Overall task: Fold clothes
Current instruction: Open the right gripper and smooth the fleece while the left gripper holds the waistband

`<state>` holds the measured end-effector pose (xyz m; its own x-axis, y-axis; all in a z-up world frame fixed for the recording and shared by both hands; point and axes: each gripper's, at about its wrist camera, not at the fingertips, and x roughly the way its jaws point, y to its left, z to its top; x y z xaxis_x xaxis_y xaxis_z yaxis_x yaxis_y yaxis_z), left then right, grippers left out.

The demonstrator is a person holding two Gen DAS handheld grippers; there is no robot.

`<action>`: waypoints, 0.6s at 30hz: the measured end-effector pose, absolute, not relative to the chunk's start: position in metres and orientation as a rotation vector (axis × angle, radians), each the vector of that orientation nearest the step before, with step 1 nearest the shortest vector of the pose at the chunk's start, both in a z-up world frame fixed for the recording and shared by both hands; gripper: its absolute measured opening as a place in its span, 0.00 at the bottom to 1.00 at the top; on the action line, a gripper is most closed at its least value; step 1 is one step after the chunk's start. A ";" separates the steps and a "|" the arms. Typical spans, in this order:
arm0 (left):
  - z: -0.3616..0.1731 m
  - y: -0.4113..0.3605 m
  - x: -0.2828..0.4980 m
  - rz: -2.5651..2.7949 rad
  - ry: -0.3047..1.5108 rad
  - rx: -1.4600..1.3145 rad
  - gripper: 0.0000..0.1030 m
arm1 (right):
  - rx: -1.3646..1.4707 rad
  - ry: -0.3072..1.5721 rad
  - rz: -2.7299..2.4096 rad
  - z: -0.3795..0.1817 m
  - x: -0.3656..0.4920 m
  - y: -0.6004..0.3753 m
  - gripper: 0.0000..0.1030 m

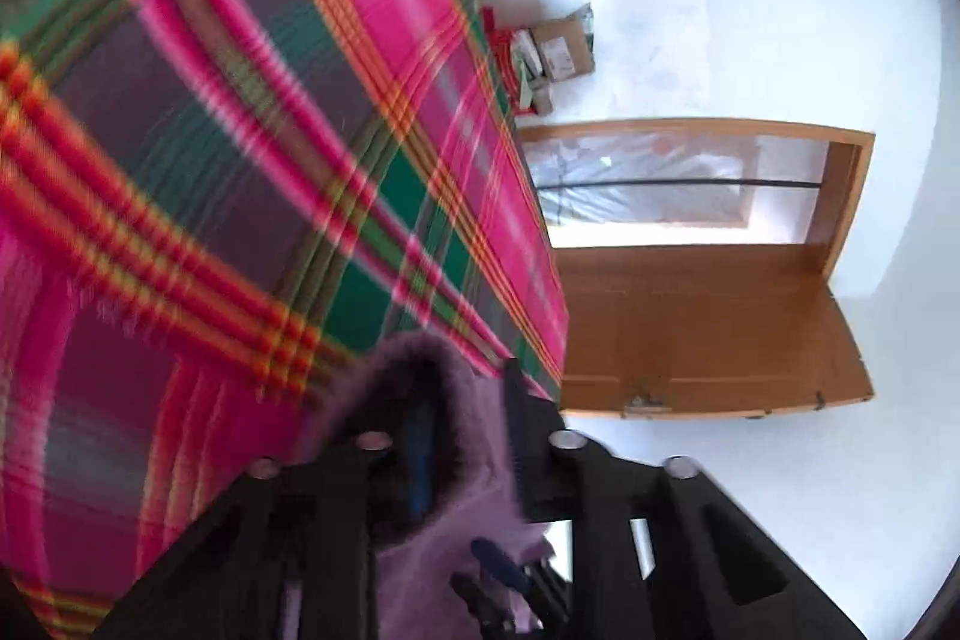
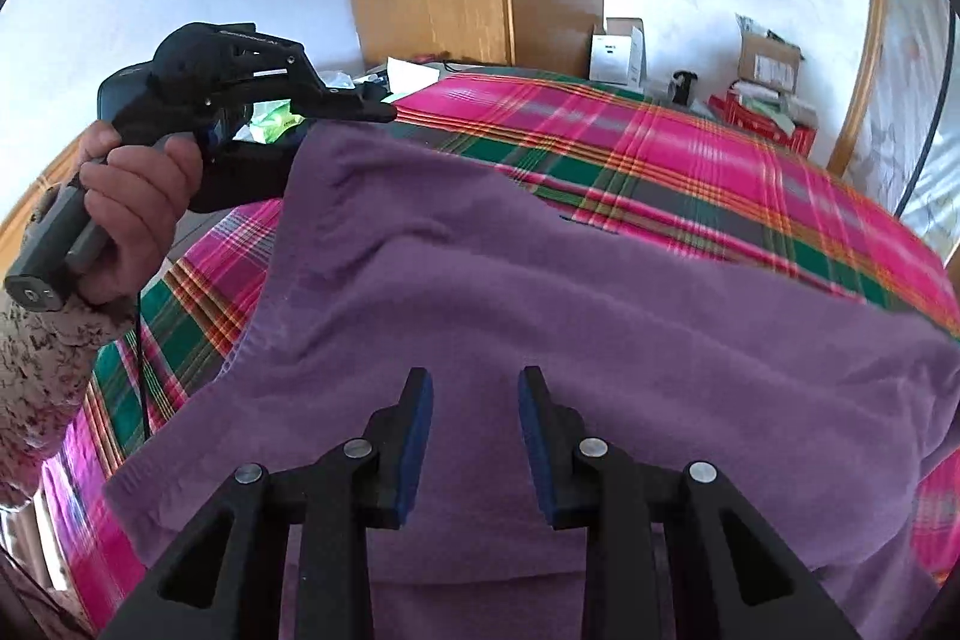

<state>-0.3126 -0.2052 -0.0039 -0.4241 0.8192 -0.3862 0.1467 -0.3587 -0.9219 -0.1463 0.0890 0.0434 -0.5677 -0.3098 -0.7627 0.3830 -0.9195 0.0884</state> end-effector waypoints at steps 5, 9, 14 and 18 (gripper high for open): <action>-0.012 -0.216 -0.319 1.919 -1.420 -1.245 0.07 | 1.174 0.101 -2.497 0.042 -0.146 0.090 0.29; -0.032 -0.220 -0.325 1.954 -1.446 -1.325 0.07 | 1.196 0.124 -2.524 0.041 -0.145 0.089 0.29; -0.033 -0.219 -0.328 1.969 -1.397 -1.392 0.10 | 1.218 0.108 -2.553 0.042 -0.142 0.093 0.29; -0.022 -0.217 -0.319 1.988 -1.333 -1.416 0.16 | 1.200 0.040 -2.552 0.050 -0.131 0.097 0.29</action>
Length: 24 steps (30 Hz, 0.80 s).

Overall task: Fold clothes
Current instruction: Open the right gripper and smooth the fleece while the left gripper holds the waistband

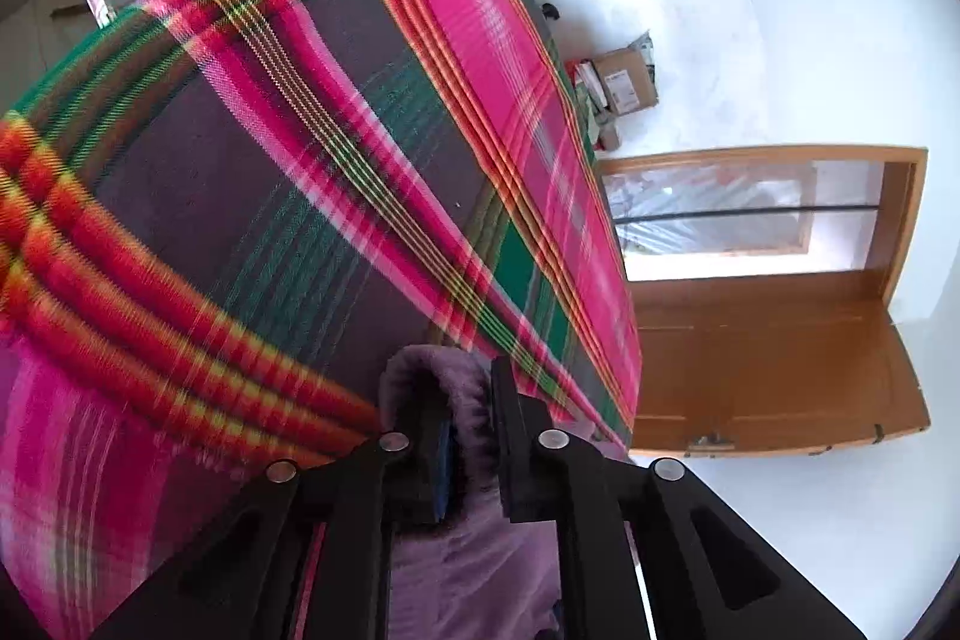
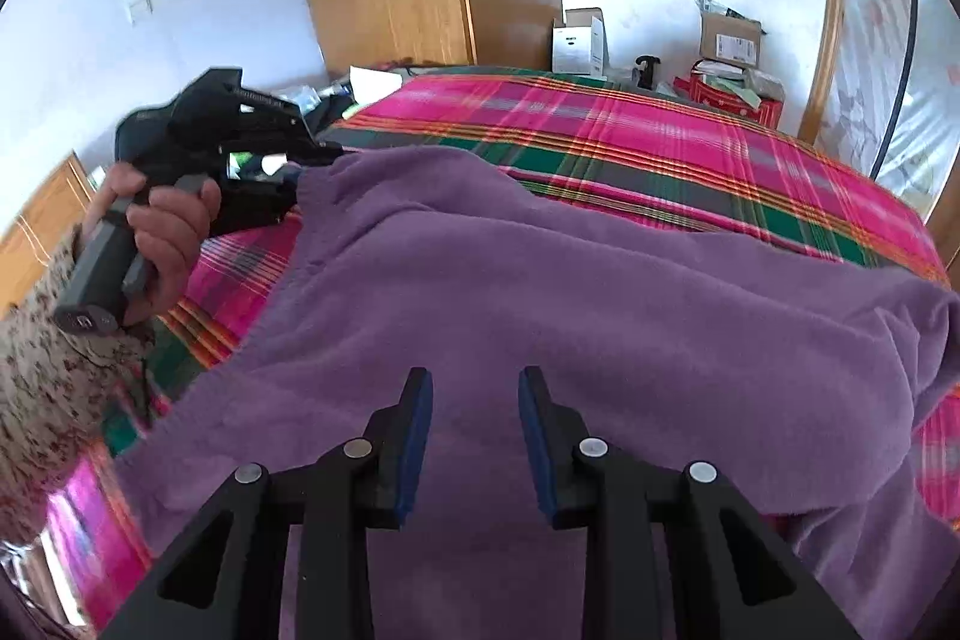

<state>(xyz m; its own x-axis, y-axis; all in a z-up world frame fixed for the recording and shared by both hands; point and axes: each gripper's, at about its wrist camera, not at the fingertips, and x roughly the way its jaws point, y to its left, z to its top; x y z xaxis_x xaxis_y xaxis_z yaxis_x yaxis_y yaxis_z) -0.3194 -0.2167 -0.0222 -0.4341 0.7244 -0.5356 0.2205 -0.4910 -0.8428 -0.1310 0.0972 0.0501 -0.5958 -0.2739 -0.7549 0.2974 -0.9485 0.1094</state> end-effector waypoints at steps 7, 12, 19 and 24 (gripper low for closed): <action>-0.004 -0.238 -0.279 2.038 -1.282 -1.445 0.37 | 1.145 0.026 -2.472 0.060 -0.099 0.087 0.29; 0.002 -0.242 -0.225 2.087 -1.177 -1.498 0.38 | 1.140 0.133 -2.360 0.048 -0.067 0.062 0.29; 0.019 -0.232 -0.146 2.159 -0.976 -1.468 0.38 | 1.103 0.245 -2.246 0.038 -0.031 0.032 0.29; 0.026 -0.216 -0.107 2.192 -0.748 -1.435 0.38 | 1.136 0.290 -2.197 0.027 -0.017 0.025 0.29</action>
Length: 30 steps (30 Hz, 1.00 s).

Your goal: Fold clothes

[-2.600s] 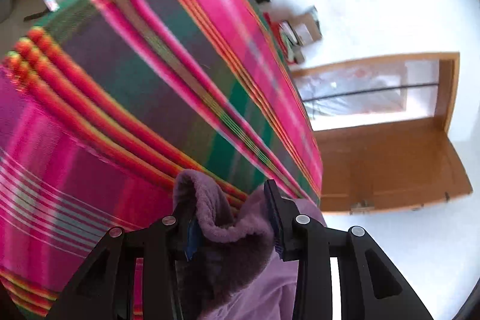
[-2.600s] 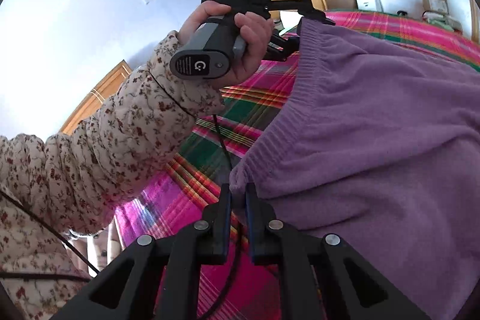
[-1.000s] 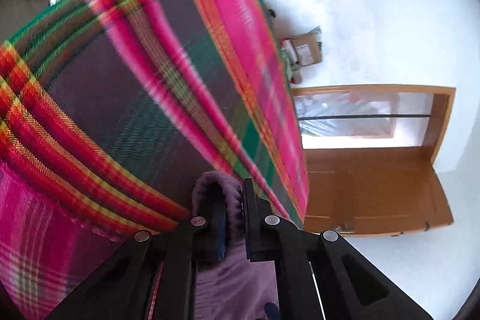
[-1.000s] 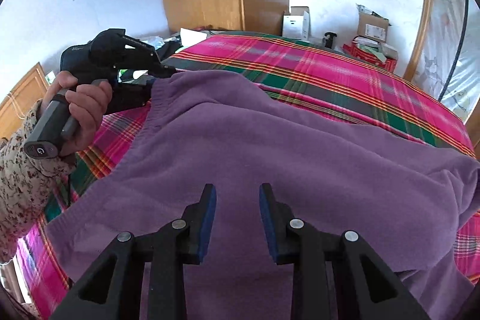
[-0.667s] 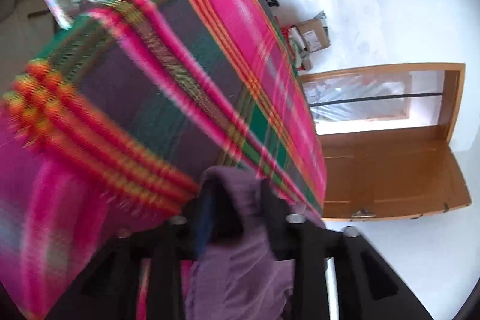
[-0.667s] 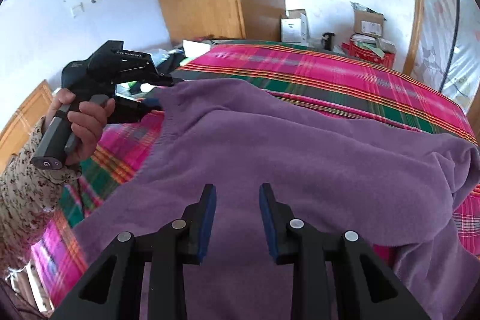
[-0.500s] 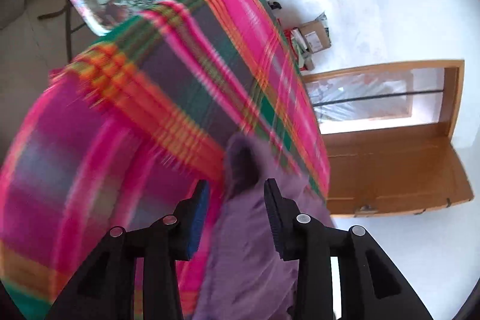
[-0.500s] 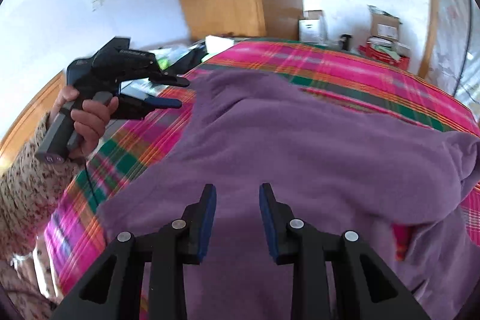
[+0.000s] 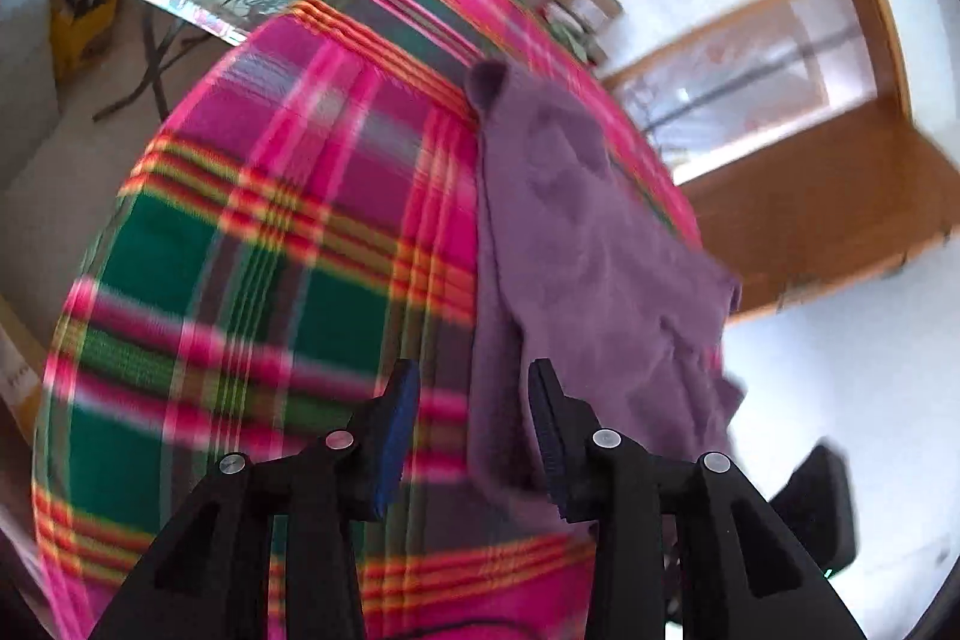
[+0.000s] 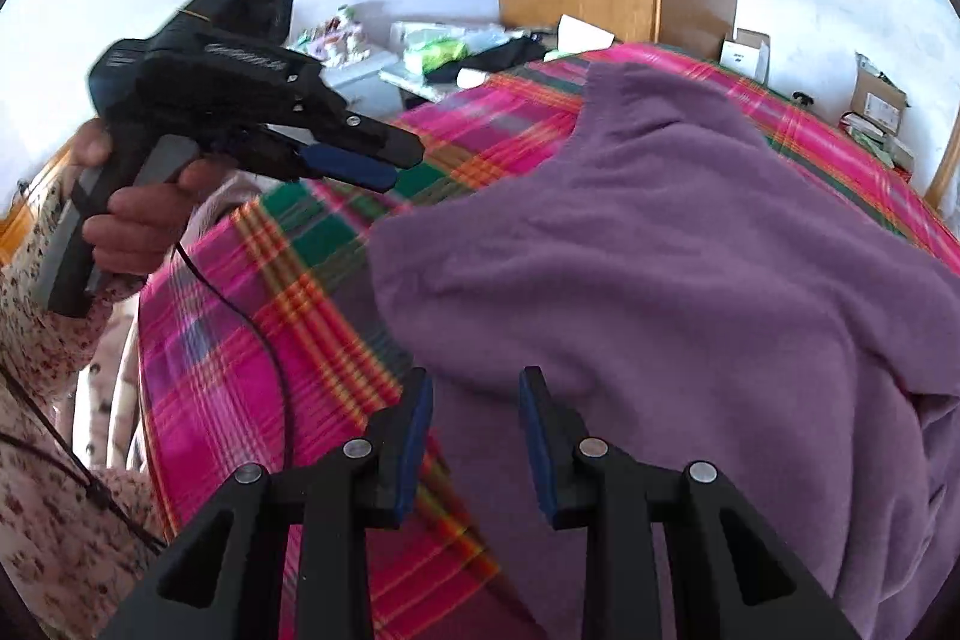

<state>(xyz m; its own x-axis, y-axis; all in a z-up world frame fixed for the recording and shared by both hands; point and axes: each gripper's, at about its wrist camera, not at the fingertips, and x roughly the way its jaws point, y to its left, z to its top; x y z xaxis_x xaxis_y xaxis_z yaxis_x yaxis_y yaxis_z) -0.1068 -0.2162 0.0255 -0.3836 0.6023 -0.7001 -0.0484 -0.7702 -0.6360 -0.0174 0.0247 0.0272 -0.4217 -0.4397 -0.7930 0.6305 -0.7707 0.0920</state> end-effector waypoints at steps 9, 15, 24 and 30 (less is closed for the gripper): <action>0.032 -0.182 -0.070 2.140 -0.515 -1.321 0.38 | 1.174 0.344 -2.238 0.017 0.000 0.028 0.30; 0.025 -0.176 -0.077 2.122 -0.470 -1.377 0.38 | 1.152 0.397 -2.293 0.014 0.008 0.036 0.30; 0.027 -0.172 -0.098 2.080 -0.539 -1.395 0.12 | 1.150 0.273 -2.335 0.027 -0.002 0.048 0.03; 0.050 -0.185 -0.106 2.080 -0.691 -1.287 0.10 | 1.022 0.064 -2.271 0.076 0.001 0.060 0.03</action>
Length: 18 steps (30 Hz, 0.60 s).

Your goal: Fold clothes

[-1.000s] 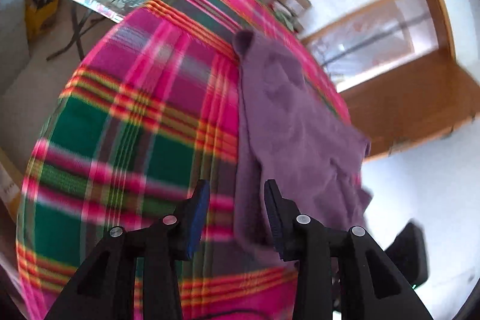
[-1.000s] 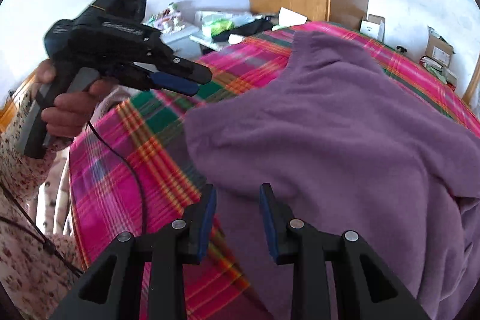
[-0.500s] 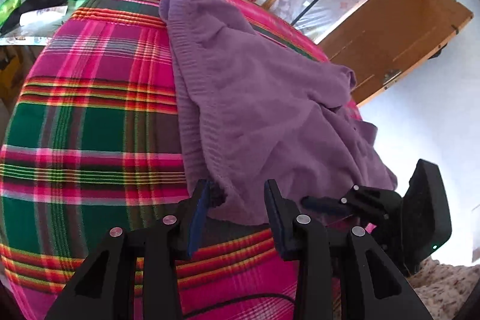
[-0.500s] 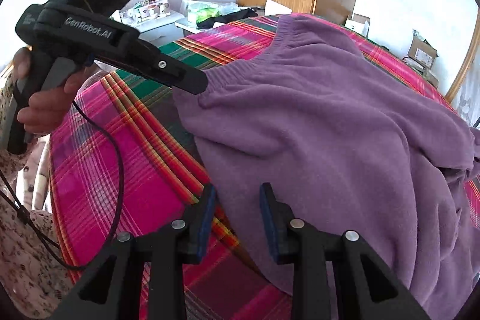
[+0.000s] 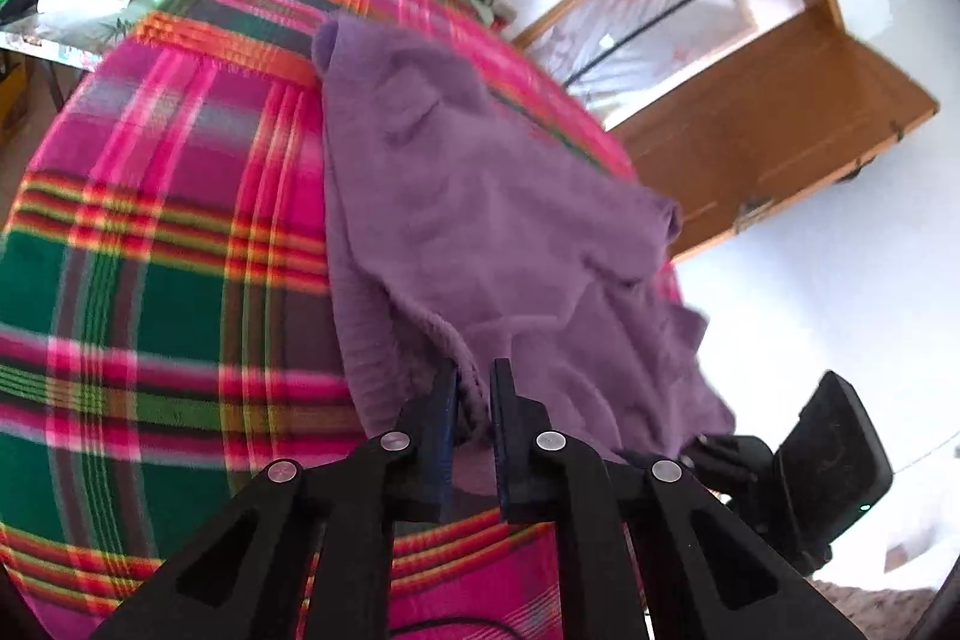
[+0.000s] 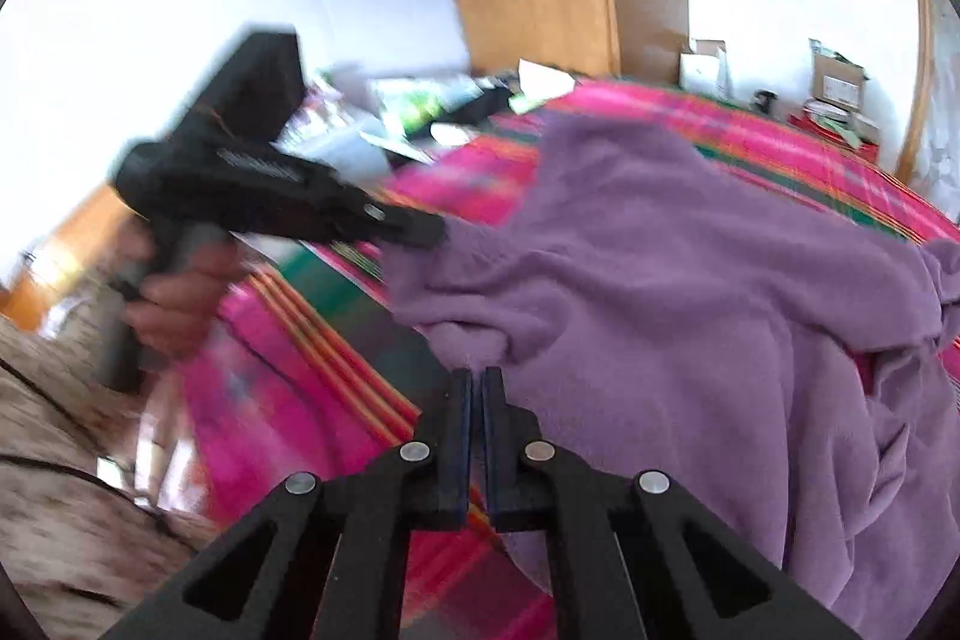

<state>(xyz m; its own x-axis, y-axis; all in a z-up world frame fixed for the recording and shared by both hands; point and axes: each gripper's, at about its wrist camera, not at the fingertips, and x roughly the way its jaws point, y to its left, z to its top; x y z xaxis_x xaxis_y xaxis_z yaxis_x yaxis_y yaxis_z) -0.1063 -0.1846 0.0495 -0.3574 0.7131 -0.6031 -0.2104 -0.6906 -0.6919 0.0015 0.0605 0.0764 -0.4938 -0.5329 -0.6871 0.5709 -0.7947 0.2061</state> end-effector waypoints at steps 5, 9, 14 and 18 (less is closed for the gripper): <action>0.058 -0.217 -0.090 2.066 -0.809 -1.240 0.09 | 1.022 0.083 -2.157 0.087 0.017 0.044 0.03; 0.058 -0.256 -0.068 2.095 -0.891 -1.226 0.05 | 1.115 0.121 -2.062 0.068 0.019 0.032 0.03; 0.053 -0.261 -0.064 2.147 -0.882 -1.253 0.05 | 1.210 0.251 -1.995 0.057 0.008 0.021 0.06; 0.047 -0.238 -0.081 2.123 -0.798 -1.299 0.13 | 1.243 0.184 -1.954 0.071 -0.009 0.042 0.22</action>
